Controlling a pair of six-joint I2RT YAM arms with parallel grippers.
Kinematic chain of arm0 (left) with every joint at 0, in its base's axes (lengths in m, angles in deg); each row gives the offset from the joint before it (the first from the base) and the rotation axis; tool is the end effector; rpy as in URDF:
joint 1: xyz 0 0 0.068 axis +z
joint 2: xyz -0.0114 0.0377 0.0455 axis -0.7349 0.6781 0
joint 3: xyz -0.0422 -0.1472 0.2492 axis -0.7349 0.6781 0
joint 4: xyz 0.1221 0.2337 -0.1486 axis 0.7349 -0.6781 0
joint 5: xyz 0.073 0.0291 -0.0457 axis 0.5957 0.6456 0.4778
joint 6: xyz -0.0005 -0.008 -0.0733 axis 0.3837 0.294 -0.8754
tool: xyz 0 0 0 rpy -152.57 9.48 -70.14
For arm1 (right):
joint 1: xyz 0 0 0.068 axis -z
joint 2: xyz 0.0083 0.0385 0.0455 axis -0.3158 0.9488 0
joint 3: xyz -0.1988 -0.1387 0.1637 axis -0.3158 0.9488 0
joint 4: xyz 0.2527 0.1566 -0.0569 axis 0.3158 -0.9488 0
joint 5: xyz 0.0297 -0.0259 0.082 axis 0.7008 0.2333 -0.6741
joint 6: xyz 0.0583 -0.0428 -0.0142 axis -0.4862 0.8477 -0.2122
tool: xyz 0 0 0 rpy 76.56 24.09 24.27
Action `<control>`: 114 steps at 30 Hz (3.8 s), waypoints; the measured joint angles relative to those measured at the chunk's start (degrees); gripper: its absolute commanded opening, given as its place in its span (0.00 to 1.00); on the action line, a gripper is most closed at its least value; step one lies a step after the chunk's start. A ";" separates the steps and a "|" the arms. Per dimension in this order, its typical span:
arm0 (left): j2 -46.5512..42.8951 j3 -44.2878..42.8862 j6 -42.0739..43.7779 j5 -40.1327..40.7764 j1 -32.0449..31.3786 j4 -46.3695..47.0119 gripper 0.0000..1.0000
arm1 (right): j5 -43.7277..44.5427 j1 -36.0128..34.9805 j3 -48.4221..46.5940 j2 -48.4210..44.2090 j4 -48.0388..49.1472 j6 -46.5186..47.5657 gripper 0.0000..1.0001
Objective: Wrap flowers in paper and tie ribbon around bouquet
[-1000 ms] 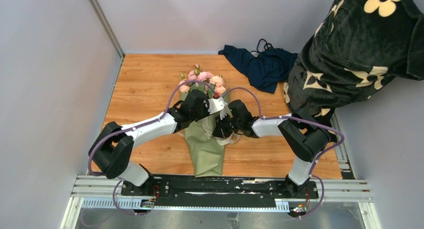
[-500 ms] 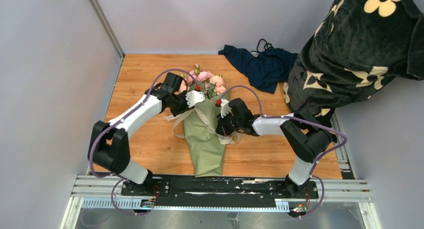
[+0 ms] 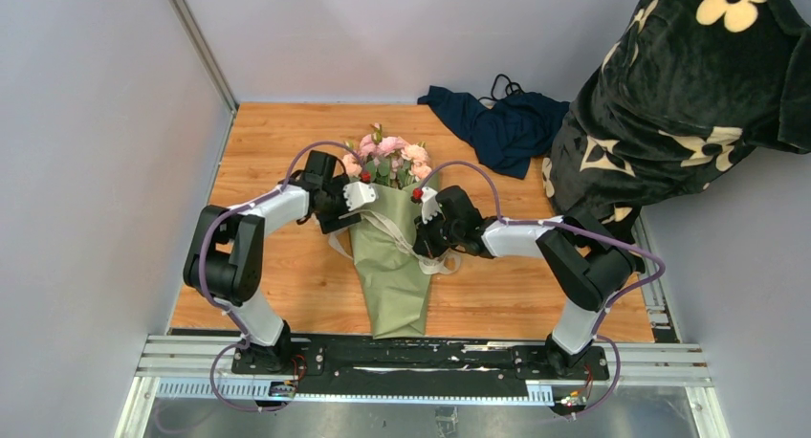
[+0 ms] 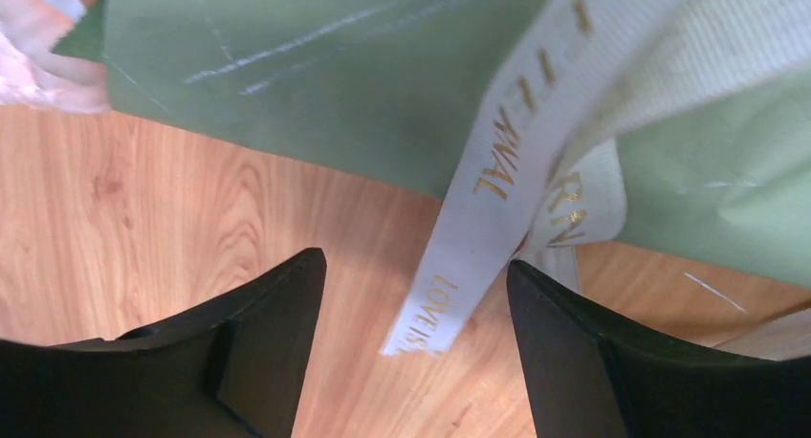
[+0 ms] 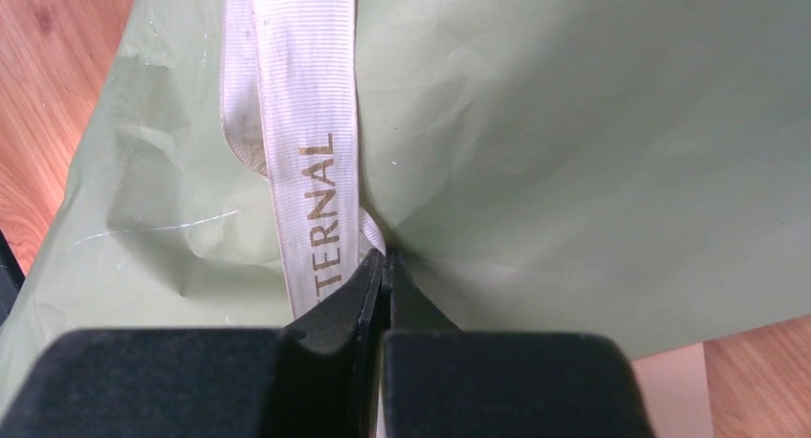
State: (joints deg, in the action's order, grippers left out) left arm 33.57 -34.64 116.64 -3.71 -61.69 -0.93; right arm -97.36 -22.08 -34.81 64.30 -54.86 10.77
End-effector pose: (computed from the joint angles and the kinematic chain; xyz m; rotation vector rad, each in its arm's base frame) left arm 0.3521 -0.0997 0.1345 1.5366 2.1249 0.0523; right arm 0.2841 0.2755 0.1241 -0.8743 2.1358 0.9195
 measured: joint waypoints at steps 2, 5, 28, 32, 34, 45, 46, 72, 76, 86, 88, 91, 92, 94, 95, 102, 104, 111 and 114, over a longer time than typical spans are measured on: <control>1.20 -1.20 0.70 -0.22 0.13 0.92 0.78 | 0.04 0.02 0.00 0.00 -0.13 0.13 0.00; 1.86 -2.80 2.64 -2.12 0.87 -1.97 0.80 | 0.07 0.02 0.00 0.00 -0.26 0.39 0.00; 9.77 -13.29 12.11 -11.37 7.74 -15.43 0.76 | 0.07 0.02 -0.33 0.20 -0.48 0.98 0.00; 6.95 -8.90 12.15 -9.62 5.31 -10.91 0.22 | 0.11 0.02 -0.85 0.28 -1.11 1.14 0.00; 6.51 -7.76 11.72 -8.57 4.09 -9.35 0.00 | 0.31 0.02 -1.33 0.28 -1.64 1.40 0.00; 1.36 -1.42 7.58 -3.96 11.17 -4.85 0.00 | 9.01 5.77 -1.29 -8.09 -6.29 2.86 0.00; 0.04 -0.22 7.26 -3.41 12.09 -4.63 0.00 | 9.73 7.06 -1.07 -9.77 -6.45 3.32 0.00; -15.85 -0.98 1.27 -8.83 11.37 -12.33 0.89 | 8.72 16.44 3.10 -23.50 -16.96 6.88 0.00; -19.52 -5.46 -0.98 -15.30 -6.19 -11.93 1.00 | 4.13 16.33 0.15 -23.10 -17.68 6.69 0.00; -6.38 -1.20 -4.37 -12.83 -19.19 -3.56 0.94 | -0.37 16.33 -2.27 -22.82 -19.61 6.03 0.00; -4.98 -1.20 -4.90 -11.91 -19.45 -1.44 0.74 | -1.09 16.33 -2.54 -22.80 -20.33 5.25 0.00; -2.34 -1.29 -5.68 -10.10 -19.61 1.18 0.21 | -1.95 16.39 -4.31 -22.82 -21.70 3.41 0.00; -1.51 -1.42 -6.49 -9.49 -19.67 1.46 0.09 | -2.10 16.39 -5.01 -22.82 -22.05 2.99 0.00; 0.20 -2.03 -7.76 -8.39 -19.78 1.92 0.00 | -2.67 16.39 -6.67 -22.95 -23.21 2.08 0.00; 0.96 -2.51 -8.26 -7.98 -19.82 1.95 0.00 | -3.08 16.39 -7.19 -23.23 -23.47 1.70 0.00; 3.30 -6.95 -16.28 -6.47 -19.87 5.44 0.00 | -12.35 15.63 -1.60 -32.52 -16.02 -7.21 0.00; 3.30 -7.80 -18.45 -6.32 -19.87 6.56 0.00 | -14.56 14.58 3.67 -35.87 -9.46 -11.78 0.00; 4.83 -9.94 -24.52 -6.71 -19.26 6.99 0.00 | -9.16 -3.23 10.64 -32.65 1.57 -13.70 0.01; 4.83 -10.62 -27.04 -8.09 -18.51 7.02 0.00 | -4.02 -6.60 12.15 -26.64 5.84 -13.64 0.12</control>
State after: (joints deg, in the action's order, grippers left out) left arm 38.40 -45.26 89.60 -11.80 -80.21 6.09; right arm -101.38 -28.68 -22.66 37.66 -49.02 -2.87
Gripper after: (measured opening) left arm 0.008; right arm 0.027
